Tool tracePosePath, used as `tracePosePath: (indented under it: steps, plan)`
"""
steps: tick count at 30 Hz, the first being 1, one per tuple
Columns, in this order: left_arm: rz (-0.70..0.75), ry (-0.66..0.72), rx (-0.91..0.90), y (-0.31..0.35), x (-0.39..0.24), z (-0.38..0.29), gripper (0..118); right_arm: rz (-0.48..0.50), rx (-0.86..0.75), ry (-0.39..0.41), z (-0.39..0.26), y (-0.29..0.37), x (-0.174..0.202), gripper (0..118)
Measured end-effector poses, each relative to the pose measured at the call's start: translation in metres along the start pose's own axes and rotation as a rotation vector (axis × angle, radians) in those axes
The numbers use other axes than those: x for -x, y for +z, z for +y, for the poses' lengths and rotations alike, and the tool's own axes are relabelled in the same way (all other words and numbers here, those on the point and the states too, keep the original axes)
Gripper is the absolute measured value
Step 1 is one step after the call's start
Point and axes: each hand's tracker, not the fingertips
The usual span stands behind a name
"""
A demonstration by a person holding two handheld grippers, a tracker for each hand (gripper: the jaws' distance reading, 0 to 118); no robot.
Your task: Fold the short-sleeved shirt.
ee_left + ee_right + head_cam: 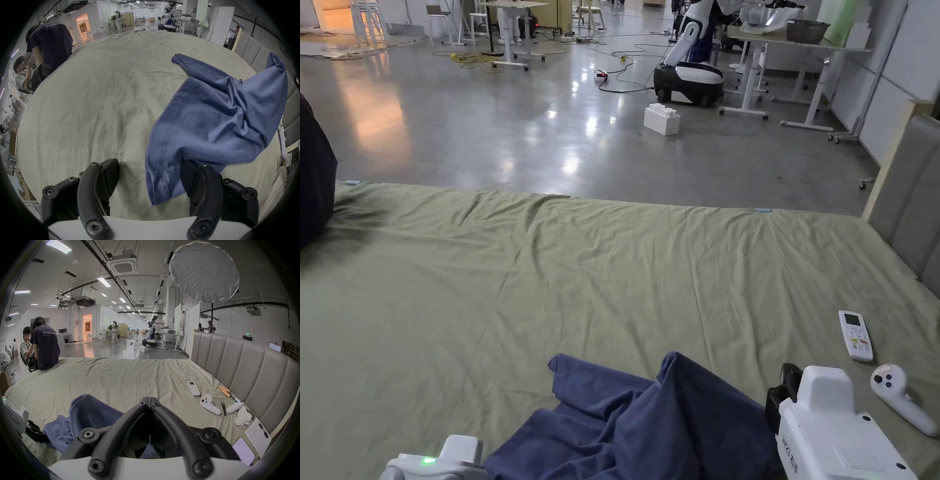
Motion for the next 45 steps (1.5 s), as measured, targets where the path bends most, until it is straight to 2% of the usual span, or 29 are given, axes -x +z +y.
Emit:
tracePosePath:
  steps: [2, 6, 8, 11, 13, 14, 15, 16, 17, 18, 19, 25, 29, 32, 35, 36, 37, 40, 41, 45]
  plan:
    - [0.020, -0.015, 0.000, -0.002, -0.006, 0.003, 70, 0.000, 0.014, -0.001, -0.002, 0.000, 0.000, 0]
    - [0.017, -0.143, -0.035, 0.004, -0.027, 0.000, 18, -0.002, 0.040, -0.003, -0.008, 0.000, -0.002, 0]
    - [0.018, -0.155, -0.029, 0.004, -0.030, -0.002, 8, 0.002, 0.067, -0.008, -0.012, -0.001, -0.004, 0]
    - [-0.099, -0.071, -0.043, 0.009, -0.022, 0.003, 7, 0.022, 0.148, -0.009, -0.021, -0.004, -0.009, 1]
    - [-0.066, -0.062, -0.079, 0.021, -0.018, 0.007, 7, 0.058, 0.239, -0.006, -0.028, -0.008, -0.013, 5]
    - [-0.051, -0.068, -0.114, 0.027, -0.017, 0.009, 7, 0.074, 0.287, -0.010, -0.034, -0.010, -0.015, 16]
    - [-0.047, -0.071, -0.141, 0.034, -0.015, 0.013, 7, 0.085, 0.347, -0.003, -0.040, -0.013, -0.016, 41]
    - [-0.061, -0.042, -0.173, 0.042, -0.011, 0.017, 7, 0.086, 0.389, -0.004, -0.047, -0.015, -0.017, 53]
    - [-0.085, -0.007, -0.204, 0.051, -0.006, 0.022, 7, 0.090, 0.429, 0.002, -0.056, -0.017, -0.017, 59]
    - [-0.105, 0.023, -0.230, 0.060, -0.003, 0.023, 7, 0.098, 0.479, 0.011, -0.064, -0.020, -0.016, 59]
    - [-0.098, 0.027, -0.243, 0.067, 0.000, 0.027, 7, 0.101, 0.511, 0.012, -0.072, -0.021, -0.014, 72]
    - [-0.085, 0.031, -0.288, 0.083, 0.015, 0.041, 7, 0.123, 0.600, 0.042, -0.103, -0.040, 0.008, 76]
    - [-0.065, 0.021, -0.285, 0.077, 0.018, 0.038, 7, 0.119, 0.673, 0.078, -0.116, -0.063, 0.028, 76]
    - [-0.070, 0.031, -0.253, 0.069, 0.018, 0.030, 7, 0.114, 0.658, 0.086, -0.117, -0.068, 0.033, 72]
    - [-0.067, 0.043, -0.238, 0.066, 0.018, 0.024, 7, 0.139, 0.632, 0.065, -0.111, -0.063, 0.032, 34]
    - [-0.066, 0.045, -0.237, 0.066, 0.019, 0.023, 7, 0.126, 0.621, 0.079, -0.110, -0.062, 0.033, 15]
    - [-0.065, 0.048, -0.236, 0.066, 0.019, 0.023, 7, 0.118, 0.607, 0.099, -0.108, -0.062, 0.031, 8]
    - [-0.071, 0.060, -0.252, 0.069, 0.022, 0.023, 7, 0.130, 0.590, 0.070, -0.102, -0.058, 0.023, 7]
    - [-0.073, 0.062, -0.263, 0.072, 0.022, 0.024, 7, 0.118, 0.554, 0.048, -0.097, -0.052, 0.021, 7]
    - [-0.084, 0.054, -0.315, 0.084, 0.022, 0.033, 7, 0.100, 0.437, 0.043, -0.076, -0.044, 0.010, 6]
